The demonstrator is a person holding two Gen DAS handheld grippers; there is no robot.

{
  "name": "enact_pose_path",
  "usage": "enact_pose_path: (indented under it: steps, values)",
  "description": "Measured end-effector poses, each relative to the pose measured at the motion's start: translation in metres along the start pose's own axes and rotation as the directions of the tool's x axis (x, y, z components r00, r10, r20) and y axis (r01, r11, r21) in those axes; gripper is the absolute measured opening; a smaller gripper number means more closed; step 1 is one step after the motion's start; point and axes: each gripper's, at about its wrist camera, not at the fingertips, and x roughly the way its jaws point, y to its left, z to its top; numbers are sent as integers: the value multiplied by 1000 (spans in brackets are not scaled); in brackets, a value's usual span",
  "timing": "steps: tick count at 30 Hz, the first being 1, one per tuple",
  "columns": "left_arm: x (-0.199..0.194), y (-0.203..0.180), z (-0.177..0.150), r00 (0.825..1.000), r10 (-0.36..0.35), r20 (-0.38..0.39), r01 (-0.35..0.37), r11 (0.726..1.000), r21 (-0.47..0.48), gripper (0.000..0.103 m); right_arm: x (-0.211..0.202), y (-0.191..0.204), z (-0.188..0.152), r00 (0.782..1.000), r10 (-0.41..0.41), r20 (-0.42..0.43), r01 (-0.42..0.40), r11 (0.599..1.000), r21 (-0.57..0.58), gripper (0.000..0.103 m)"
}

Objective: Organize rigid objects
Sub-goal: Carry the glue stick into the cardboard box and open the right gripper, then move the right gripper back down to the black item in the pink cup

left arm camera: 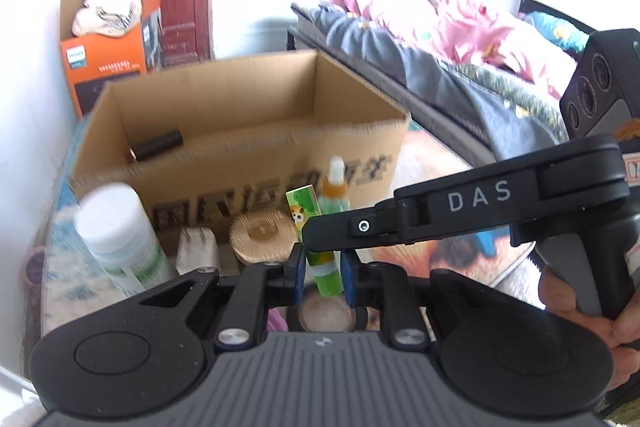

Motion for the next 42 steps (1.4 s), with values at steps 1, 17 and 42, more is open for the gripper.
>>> enact_pose_path:
  steps: [1, 17, 42]
  values:
    - [-6, 4, 8, 1000, 10, 12, -10, 1000, -3, 19, 0, 10, 8, 1000, 6, 7, -6, 1000, -23, 16]
    - [82, 134, 126, 968, 108, -226, -140, 982, -130, 19, 169, 14, 166, 964, 17, -265, 10, 995, 100, 15]
    - [-36, 132, 83, 1000, -21, -10, 19, 983, -180, 47, 33, 34, 119, 993, 66, -102, -68, 997, -23, 25]
